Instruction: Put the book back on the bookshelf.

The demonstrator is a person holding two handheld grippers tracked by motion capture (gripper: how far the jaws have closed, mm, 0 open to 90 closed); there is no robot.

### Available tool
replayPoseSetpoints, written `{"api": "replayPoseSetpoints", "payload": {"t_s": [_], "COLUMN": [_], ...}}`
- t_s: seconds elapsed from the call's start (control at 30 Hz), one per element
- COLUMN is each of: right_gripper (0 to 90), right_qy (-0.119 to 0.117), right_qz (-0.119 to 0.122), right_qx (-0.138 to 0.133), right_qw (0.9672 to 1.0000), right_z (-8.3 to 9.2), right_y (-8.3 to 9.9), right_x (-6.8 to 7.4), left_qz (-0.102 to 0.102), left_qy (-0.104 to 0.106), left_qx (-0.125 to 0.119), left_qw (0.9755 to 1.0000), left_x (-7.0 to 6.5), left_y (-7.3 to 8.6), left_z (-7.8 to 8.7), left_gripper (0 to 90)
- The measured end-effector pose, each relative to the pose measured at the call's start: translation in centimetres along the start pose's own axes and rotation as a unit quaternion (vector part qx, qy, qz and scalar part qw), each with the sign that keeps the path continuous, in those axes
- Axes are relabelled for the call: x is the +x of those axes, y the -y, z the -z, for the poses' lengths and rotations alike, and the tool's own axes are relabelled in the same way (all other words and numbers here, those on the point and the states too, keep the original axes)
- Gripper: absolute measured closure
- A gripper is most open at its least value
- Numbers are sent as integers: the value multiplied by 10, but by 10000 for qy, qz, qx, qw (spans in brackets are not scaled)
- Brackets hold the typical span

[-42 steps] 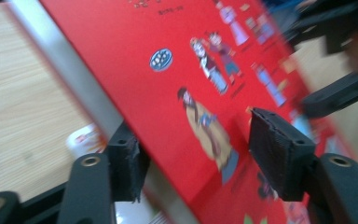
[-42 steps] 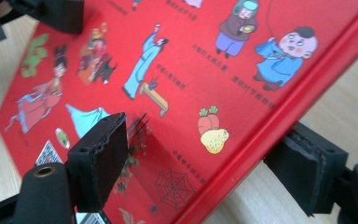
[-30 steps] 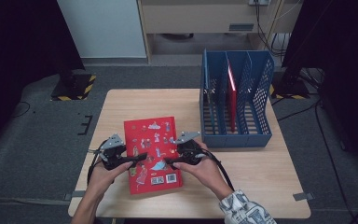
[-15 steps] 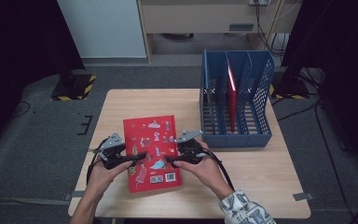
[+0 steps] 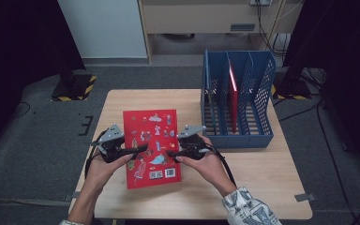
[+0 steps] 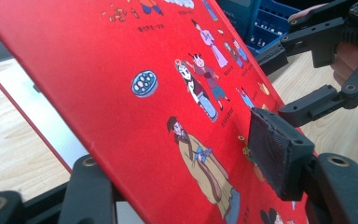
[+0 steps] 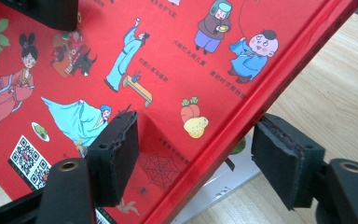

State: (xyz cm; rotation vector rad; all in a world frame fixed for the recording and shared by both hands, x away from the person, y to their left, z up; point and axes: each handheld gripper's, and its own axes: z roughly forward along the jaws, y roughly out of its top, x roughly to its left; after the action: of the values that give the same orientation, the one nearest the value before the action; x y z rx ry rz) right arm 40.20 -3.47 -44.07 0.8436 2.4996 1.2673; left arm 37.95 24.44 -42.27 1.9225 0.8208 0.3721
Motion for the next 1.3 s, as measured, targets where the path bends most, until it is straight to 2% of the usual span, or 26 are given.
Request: {"api": "replayPoseSetpoints", "payload": {"t_s": [0.5,0.73,1.03,1.3], "right_gripper": [350,379,398,397], "right_qy": [59,84,9,-46], "right_qz": [-100,-89,-70,-67], "right_qx": [98,66,34,-9], "right_qw": [9999,9999,10000,10000], "right_z": [-8,-9,-9,-8], "right_y": [8,13,15,14], "right_x": [-5,-4,-2,1], "left_qz": [-93,-114,-172,-246], "left_qy": [-92,-283,-490,-452], "left_qx": [123,309,323,251], "left_qw": [9998,9991,9981,9984], "left_x": [-2,-2,-1,0], "left_y": [7,17,26,29], "left_z": [-11,-16,-14,-11], "left_gripper": [395,345,302,297]}}
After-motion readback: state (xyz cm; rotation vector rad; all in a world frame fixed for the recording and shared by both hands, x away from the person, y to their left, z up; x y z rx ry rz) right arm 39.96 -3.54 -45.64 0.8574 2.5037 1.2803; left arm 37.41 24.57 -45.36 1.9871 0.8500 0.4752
